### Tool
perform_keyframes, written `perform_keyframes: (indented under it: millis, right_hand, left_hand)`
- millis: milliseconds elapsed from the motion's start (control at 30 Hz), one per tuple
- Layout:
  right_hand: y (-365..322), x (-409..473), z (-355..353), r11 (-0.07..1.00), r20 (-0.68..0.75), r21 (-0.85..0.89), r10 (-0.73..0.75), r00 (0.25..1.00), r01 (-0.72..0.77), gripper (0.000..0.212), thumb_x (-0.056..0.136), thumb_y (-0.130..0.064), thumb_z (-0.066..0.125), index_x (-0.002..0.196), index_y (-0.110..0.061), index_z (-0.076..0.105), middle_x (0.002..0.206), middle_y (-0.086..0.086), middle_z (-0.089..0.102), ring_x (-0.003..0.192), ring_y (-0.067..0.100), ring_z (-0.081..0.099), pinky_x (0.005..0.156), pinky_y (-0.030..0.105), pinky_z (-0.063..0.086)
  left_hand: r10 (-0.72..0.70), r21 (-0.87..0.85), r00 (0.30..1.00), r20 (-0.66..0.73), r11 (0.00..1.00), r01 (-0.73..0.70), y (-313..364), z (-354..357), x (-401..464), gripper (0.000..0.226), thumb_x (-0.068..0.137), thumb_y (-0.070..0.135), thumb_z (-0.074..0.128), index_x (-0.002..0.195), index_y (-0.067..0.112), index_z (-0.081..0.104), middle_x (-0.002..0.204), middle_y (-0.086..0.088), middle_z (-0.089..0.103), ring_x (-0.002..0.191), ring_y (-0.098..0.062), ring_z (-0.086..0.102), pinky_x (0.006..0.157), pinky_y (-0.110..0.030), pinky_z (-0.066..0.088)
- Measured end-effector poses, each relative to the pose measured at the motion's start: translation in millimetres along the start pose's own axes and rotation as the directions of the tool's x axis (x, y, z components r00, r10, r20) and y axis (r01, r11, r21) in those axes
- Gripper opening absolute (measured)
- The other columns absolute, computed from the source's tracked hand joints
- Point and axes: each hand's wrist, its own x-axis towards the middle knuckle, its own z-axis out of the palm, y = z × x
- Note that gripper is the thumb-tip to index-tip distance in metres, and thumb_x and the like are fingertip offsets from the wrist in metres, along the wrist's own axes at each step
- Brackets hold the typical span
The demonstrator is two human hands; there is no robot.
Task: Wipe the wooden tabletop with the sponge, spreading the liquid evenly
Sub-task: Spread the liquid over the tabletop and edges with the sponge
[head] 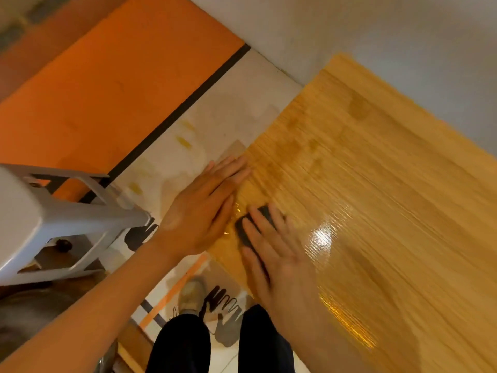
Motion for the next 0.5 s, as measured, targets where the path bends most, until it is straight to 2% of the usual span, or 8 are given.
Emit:
perform_keyframes:
  millis: [67, 133, 200, 267, 333, 400, 433, 500]
  right_hand:
    - [2.2, -6.4, -3.2, 0.988, 0.129, -0.017, -0.148, 0.98, 0.151, 0.039, 0.1, -0.031, 0.05, 0.137, -0.02, 0.052, 0.149, -0.005, 0.044, 0.146, 0.014, 0.024, 0.12, 0.039, 0.026]
    - [15.9, 9.5, -12.7, 0.99, 0.119, 0.021, -0.14, 0.983, 0.138, 0.039, 0.099, -0.029, 0.054, 0.136, -0.019, 0.053, 0.147, -0.005, 0.045, 0.146, 0.013, 0.027, 0.12, 0.04, 0.026]
    - [26.5, 29.9, -22.2, 0.997, 0.052, 0.056, -0.052, 0.997, 0.049, 0.04, 0.097, -0.024, 0.056, 0.136, -0.016, 0.053, 0.147, -0.002, 0.045, 0.146, 0.016, 0.027, 0.121, 0.042, 0.025]
    - [30.9, 43.2, -26.5, 0.998, -0.015, 0.064, 0.015, 1.0, -0.014, 0.041, 0.096, -0.02, 0.056, 0.136, -0.011, 0.053, 0.147, 0.001, 0.045, 0.146, 0.019, 0.027, 0.121, 0.045, 0.023]
    - [29.3, 48.3, -24.4, 0.996, -0.049, 0.068, 0.059, 0.997, -0.056, 0.041, 0.096, -0.017, 0.056, 0.136, -0.009, 0.052, 0.148, 0.003, 0.044, 0.146, 0.019, 0.026, 0.121, 0.047, 0.022]
    - [26.3, 48.1, -21.3, 0.994, -0.058, 0.087, 0.079, 0.995, -0.074, 0.041, 0.097, -0.018, 0.054, 0.137, -0.009, 0.05, 0.149, 0.002, 0.042, 0.147, 0.018, 0.024, 0.122, 0.046, 0.019]
    - [25.8, 46.7, -20.7, 0.992, -0.053, 0.103, 0.083, 0.995, -0.077, 0.042, 0.098, -0.019, 0.053, 0.138, -0.01, 0.049, 0.15, 0.001, 0.041, 0.148, 0.016, 0.022, 0.122, 0.045, 0.018]
    - [27.0, 38.0, -23.0, 0.988, -0.015, 0.136, 0.076, 0.997, -0.073, 0.043, 0.099, -0.022, 0.05, 0.141, -0.015, 0.047, 0.153, -0.006, 0.038, 0.148, 0.01, 0.017, 0.123, 0.042, 0.015]
  left_hand:
    - [-0.087, -0.005, 0.994, -0.067, 0.996, 0.087, 5.5, 0.1, -4.6, 0.045, 0.106, 0.016, 0.038, 0.148, 0.004, 0.048, 0.159, -0.009, 0.04, 0.152, -0.021, 0.033, 0.127, -0.037, 0.018]
    - [-0.233, -0.058, 0.962, -0.14, 0.972, 0.227, 14.5, 0.4, -10.5, 0.045, 0.107, 0.019, 0.037, 0.146, 0.001, 0.049, 0.158, -0.011, 0.042, 0.151, -0.023, 0.033, 0.128, -0.037, 0.018]
    - [-0.428, -0.207, 0.881, -0.203, 0.898, 0.388, 25.1, 0.3, -21.0, 0.045, 0.109, 0.024, 0.037, 0.147, 0.003, 0.048, 0.158, -0.008, 0.041, 0.151, -0.017, 0.03, 0.128, -0.032, 0.016]
    - [-0.597, -0.374, 0.762, -0.253, 0.786, 0.492, 35.1, 2.0, -39.0, 0.045, 0.109, 0.028, 0.039, 0.15, 0.01, 0.046, 0.157, 0.002, 0.043, 0.149, -0.004, 0.031, 0.125, -0.024, 0.021]
    - [-0.71, -0.49, 0.646, -0.279, 0.684, 0.54, 43.3, 4.7, -58.4, 0.047, 0.104, 0.033, 0.042, 0.149, 0.02, 0.048, 0.15, 0.022, 0.045, 0.141, 0.015, 0.032, 0.117, -0.011, 0.026]
    - [-0.801, -0.603, 0.547, -0.243, 0.567, 0.561, 48.7, 10.6, -73.3, 0.047, 0.1, 0.043, 0.045, 0.145, 0.031, 0.053, 0.14, 0.037, 0.048, 0.132, 0.022, 0.037, 0.111, -0.008, 0.033]
    - [-0.83, -0.656, 0.514, -0.215, 0.513, 0.554, 49.4, 14.2, -78.0, 0.046, 0.098, 0.045, 0.047, 0.141, 0.033, 0.057, 0.136, 0.036, 0.053, 0.13, 0.02, 0.042, 0.109, -0.011, 0.038]
    - [-0.851, -0.723, 0.486, -0.197, 0.462, 0.514, 49.1, 19.6, -82.6, 0.04, 0.098, 0.04, 0.052, 0.135, 0.029, 0.063, 0.131, 0.024, 0.064, 0.125, 0.011, 0.054, 0.106, -0.015, 0.045]
